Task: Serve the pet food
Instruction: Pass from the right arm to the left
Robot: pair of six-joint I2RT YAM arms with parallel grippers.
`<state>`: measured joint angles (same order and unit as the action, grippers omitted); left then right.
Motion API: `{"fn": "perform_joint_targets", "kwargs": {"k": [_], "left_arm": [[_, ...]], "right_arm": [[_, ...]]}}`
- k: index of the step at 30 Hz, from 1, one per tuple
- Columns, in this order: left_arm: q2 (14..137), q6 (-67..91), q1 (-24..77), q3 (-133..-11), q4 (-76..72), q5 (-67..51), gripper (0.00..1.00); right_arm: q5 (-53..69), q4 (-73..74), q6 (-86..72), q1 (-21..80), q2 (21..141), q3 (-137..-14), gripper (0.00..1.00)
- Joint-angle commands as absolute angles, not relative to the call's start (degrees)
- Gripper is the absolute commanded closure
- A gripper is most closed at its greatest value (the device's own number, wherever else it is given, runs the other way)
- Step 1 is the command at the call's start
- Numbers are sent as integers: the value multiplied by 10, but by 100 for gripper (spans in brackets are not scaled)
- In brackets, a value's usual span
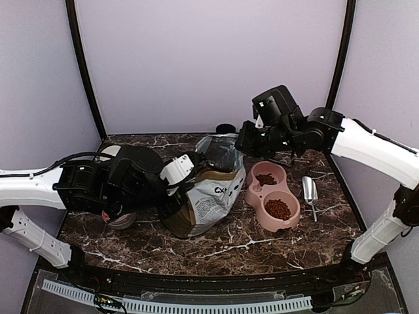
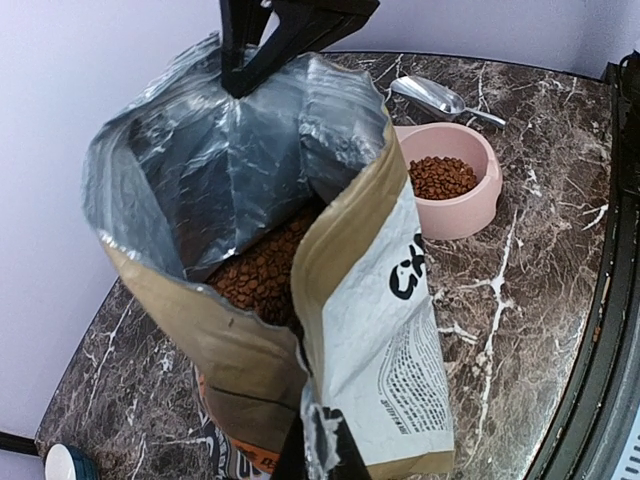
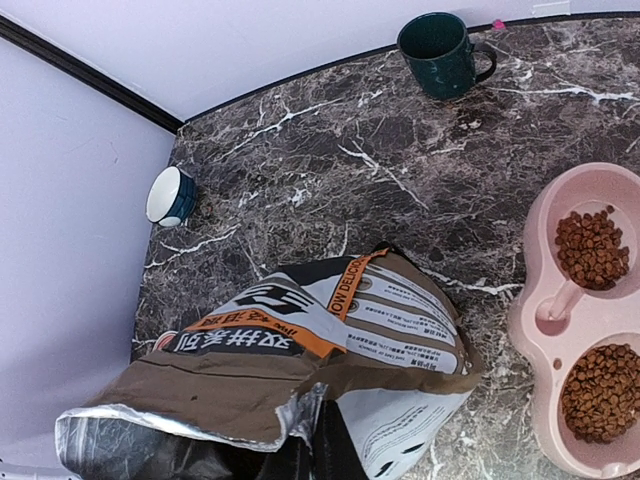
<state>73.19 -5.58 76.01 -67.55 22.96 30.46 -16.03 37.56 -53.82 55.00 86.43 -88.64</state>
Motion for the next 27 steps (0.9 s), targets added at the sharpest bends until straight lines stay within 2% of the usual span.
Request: {"fn": "perform_joint_targets", "kwargs": {"k": [1,6,12,13,20,24,27], "left_arm": [[647,-94,756,-682,240,294,100],[591,-117,751,-641,219,296,100],[545,-126,748,-601,186,263,100],[542,-126,748,-597,186,256,100],[524,-140,748,-581,185,225,100],[513,-155,748,-579,189,192,100],[508,-161,748,-585,195,175,100]], "right_arm": [[-196,250,-565,541,744,-876,100],[-152,168,-563,541,658,-733,100],[-67,103,-489,541,607,-624,100],[-58,106,-471,541,602,-618,97],[-61,161,-296,540,543,-613,55],[-73,175,-179,537,502,-609,21],[-74,188,-106,532,482,-614,12]]}}
